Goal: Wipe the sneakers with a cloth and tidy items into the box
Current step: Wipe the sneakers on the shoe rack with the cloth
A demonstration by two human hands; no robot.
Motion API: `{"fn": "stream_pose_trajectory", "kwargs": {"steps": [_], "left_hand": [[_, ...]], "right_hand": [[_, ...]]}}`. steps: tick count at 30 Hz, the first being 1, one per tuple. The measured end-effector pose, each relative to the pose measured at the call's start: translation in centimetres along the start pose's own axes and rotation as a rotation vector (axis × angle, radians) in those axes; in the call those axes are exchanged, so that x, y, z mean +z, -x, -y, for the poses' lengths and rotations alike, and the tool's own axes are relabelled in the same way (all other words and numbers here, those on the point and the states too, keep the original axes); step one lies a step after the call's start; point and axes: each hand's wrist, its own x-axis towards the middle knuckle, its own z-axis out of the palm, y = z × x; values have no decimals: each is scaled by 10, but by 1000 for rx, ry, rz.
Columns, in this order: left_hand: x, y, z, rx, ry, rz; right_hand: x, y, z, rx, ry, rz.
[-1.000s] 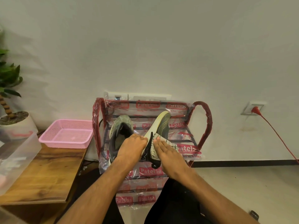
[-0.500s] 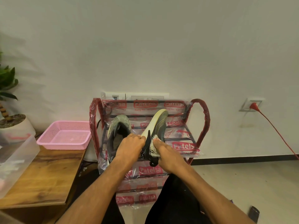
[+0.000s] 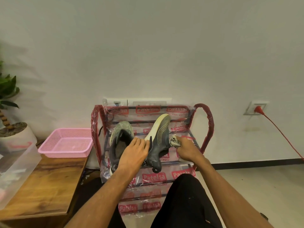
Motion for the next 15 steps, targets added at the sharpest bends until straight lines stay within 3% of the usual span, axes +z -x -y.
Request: {"fn": "stream_pose_trajectory", "kwargs": {"steps": [4, 10, 15], "left_hand": [[-1, -3, -5, 18, -2, -2], [1, -4, -12, 72, 64, 10], [5, -10, -8, 100, 215, 36]], "right_hand": [[4, 1, 5, -54, -53, -30], [0, 0, 20, -148, 78, -110], [17, 9, 26, -173, 252, -9]]}}
